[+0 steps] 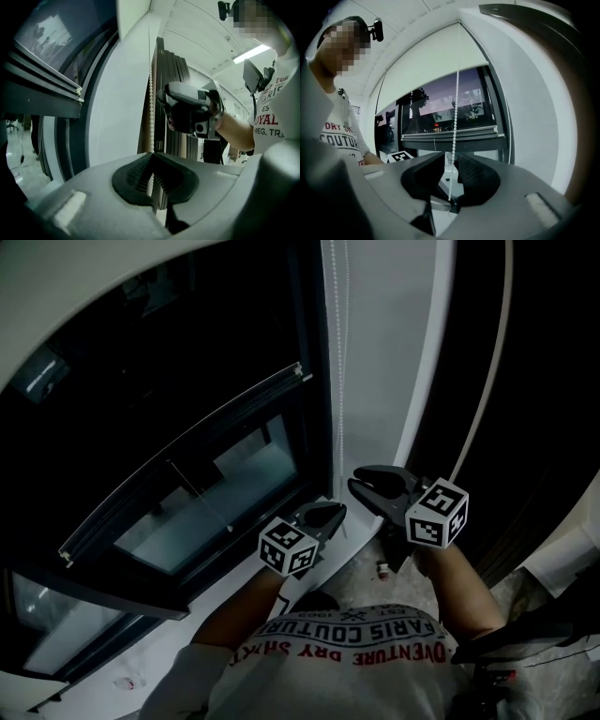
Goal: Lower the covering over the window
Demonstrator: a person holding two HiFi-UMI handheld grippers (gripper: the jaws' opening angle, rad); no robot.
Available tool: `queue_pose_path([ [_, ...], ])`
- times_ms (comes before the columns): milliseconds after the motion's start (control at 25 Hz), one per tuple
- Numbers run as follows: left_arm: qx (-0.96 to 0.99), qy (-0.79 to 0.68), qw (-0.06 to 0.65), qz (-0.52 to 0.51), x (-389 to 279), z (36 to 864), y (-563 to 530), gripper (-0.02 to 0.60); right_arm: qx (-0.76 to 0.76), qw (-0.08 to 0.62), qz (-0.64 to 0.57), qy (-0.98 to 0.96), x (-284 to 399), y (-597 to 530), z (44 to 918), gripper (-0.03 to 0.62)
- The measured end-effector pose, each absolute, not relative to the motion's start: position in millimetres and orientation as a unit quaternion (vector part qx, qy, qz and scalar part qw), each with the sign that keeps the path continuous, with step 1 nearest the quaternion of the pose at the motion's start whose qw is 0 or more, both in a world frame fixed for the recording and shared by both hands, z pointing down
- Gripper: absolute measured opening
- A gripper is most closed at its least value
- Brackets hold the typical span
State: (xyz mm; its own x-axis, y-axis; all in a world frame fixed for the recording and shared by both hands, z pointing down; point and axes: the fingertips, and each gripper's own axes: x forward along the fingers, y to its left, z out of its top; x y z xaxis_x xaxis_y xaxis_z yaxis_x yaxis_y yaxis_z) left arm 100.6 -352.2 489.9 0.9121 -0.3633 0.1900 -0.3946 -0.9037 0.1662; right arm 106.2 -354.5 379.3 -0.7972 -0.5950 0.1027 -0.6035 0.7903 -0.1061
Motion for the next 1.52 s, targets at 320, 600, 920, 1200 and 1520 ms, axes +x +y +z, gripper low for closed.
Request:
queue_pose_path([
  [320, 0.976, -0.175, 0.093, 0.093, 107.5, 487.3, -337.0, 0.006, 0.322, 0.027, 0.044, -0.945, 85.1, -362.8, 349.1, 0.062],
  [600, 0.977, -0.167, 0.092, 0.094, 110.2, 489.6, -342.5, 0.006, 0.328, 0.013, 0.051, -0.943, 86.1, -371.6, 350.2, 0.009],
  [920, 0.977, -0.174, 0.094, 0.085, 109.9, 490.9, -355.1, 0.006, 0.329, 0.000, 0.041, -0.943, 92.0, -373.1, 350.1, 0.008],
  [1200, 0.977, -0.173, 0.091, 0.083, 115.2, 493.1, -350.3, 0.006, 0.336, -0.010, 0.046, -0.941, 103.3, -367.0, 352.1, 0.006],
  [1520, 0.971, -0.184, 0.097, 0.119, 118.3, 536.2, -336.6, 0.006, 0.335, 0.032, 0.057, -0.940, 102.2, -353.2, 392.9, 0.006],
])
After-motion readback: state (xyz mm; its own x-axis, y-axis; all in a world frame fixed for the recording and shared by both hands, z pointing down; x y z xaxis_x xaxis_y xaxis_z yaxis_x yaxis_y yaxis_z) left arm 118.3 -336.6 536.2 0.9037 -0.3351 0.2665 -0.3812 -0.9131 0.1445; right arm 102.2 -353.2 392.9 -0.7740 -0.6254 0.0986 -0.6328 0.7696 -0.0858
